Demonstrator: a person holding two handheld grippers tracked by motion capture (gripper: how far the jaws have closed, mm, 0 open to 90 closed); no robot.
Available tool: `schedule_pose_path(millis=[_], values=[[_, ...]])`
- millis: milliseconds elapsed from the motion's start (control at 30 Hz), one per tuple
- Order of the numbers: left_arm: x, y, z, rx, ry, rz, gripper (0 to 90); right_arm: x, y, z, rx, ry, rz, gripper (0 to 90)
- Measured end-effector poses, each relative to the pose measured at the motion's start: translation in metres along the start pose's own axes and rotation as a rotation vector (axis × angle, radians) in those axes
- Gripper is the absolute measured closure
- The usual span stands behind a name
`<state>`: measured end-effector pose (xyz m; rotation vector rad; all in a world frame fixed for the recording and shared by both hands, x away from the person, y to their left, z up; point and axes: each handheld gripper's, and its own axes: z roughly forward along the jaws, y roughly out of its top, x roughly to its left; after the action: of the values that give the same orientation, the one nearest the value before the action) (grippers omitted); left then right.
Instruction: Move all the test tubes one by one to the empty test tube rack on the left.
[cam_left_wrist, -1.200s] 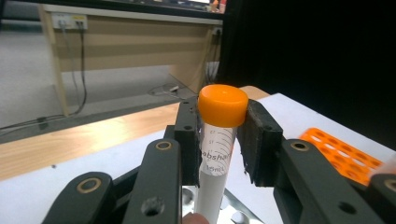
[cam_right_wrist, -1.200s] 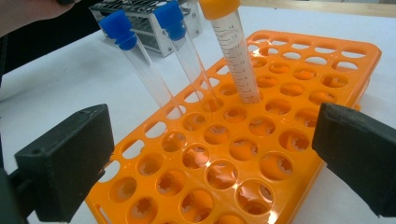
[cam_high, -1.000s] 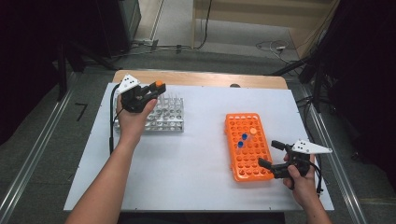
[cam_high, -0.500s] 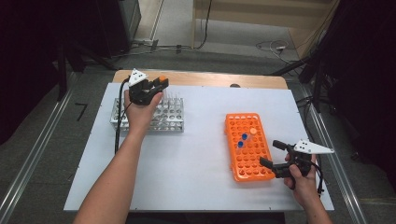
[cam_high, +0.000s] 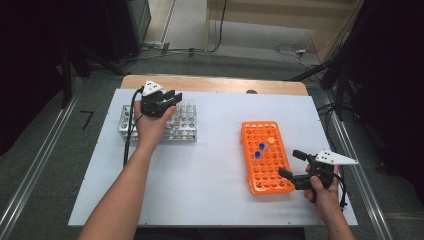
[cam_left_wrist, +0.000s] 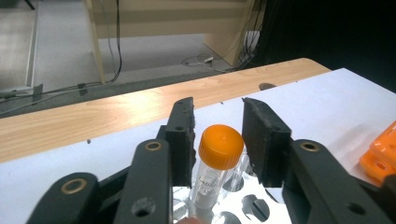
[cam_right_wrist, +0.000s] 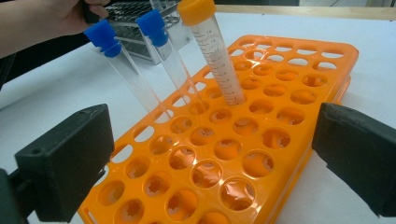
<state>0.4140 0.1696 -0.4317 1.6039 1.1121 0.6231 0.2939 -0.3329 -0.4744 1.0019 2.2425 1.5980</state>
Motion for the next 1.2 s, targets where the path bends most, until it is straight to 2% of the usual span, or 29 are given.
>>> schedule_pose_path(millis=[167,267,333,500,667,767,967,1200], values=[[-0.002,0.001,-0.007,-0.005,-0.015,-0.021,52.4,0.0,0.0,0.0,0.0,-0.002,0.0,0.0],[-0.005,0.001,-0.013,-0.01,-0.027,-0.038,38.0,0.0,0.001,0.0,-0.002,-0.007,0.0,0.0],[-0.009,0.001,-0.017,-0.009,-0.041,-0.033,29.7,0.0,0.001,0.001,-0.004,-0.009,0.003,0.0],[-0.021,-0.002,-0.03,-0.008,-0.087,-0.019,15.7,0.001,0.005,0.005,-0.002,-0.011,-0.001,0.0],[-0.038,-0.012,-0.042,-0.006,-0.142,-0.006,5.6,0.0,0.009,0.011,-0.007,0.0,0.004,2.4],[-0.048,-0.018,-0.049,-0.01,-0.167,0.001,2.2,-0.003,0.011,0.014,-0.006,0.001,0.011,3.6],[-0.064,-0.033,-0.059,-0.017,-0.185,0.023,0.0,-0.008,0.016,0.021,-0.004,-0.016,0.019,5.7],[-0.07,-0.044,-0.074,-0.035,-0.205,-0.017,0.0,-0.013,0.023,0.032,0.021,-0.036,-0.006,12.6]])
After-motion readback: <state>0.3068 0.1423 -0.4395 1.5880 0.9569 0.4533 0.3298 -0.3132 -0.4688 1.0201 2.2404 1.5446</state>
